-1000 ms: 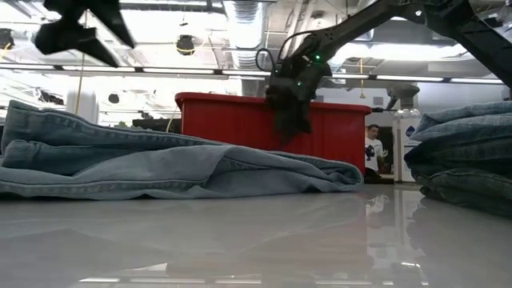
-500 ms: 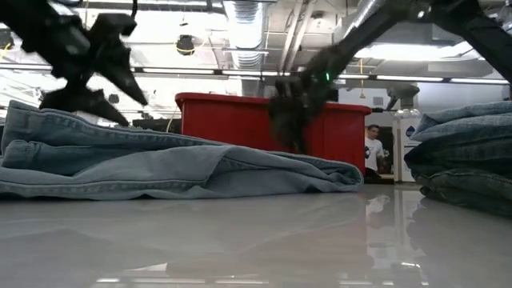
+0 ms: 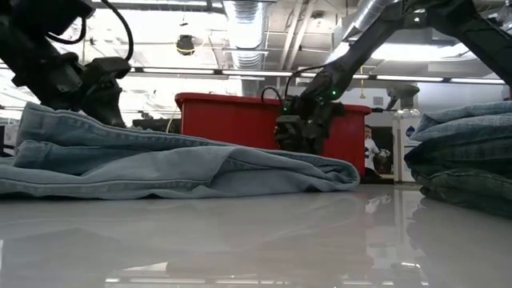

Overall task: Fold Laundry from Bin
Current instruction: Fold the light blue denim pants

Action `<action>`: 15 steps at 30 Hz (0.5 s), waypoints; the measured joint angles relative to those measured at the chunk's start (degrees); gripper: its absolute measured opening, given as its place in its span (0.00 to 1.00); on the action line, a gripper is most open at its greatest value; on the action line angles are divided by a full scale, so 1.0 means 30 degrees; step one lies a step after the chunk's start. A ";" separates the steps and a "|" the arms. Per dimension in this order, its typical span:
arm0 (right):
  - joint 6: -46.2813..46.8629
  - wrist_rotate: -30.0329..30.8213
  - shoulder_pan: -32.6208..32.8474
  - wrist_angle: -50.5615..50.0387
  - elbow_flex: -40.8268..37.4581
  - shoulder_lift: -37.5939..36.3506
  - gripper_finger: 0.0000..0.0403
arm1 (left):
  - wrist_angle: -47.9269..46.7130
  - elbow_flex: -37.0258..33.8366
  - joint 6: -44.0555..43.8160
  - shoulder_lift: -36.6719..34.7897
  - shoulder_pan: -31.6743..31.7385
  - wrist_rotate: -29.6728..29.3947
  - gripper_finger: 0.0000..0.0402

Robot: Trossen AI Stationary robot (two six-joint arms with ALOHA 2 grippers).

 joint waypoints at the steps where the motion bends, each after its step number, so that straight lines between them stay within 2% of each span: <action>1: 0.0003 0.0206 0.0127 0.0113 -0.0002 -0.0002 0.20 | 0.0006 0.0002 0.0190 0.0032 0.0085 0.0220 0.53; 5: 0.0022 -0.0204 0.0508 0.0825 0.0102 -0.0306 0.16 | -0.0081 0.0005 0.1109 0.0633 0.0360 0.1688 0.53; 9: 0.0008 -0.0225 0.1045 0.0497 0.0505 -0.2106 0.15 | 0.0110 0.0023 0.1826 0.2233 0.0410 0.3084 0.53; 12: -0.0243 0.1022 0.1404 -0.0698 0.0456 -0.3754 0.15 | 0.0169 0.0100 0.2391 0.3502 0.0417 0.3793 0.53; 15: -0.0822 0.3677 0.1918 -0.2864 0.0391 -0.4917 0.15 | 0.0554 0.0193 0.2785 0.4313 0.0413 0.4184 0.53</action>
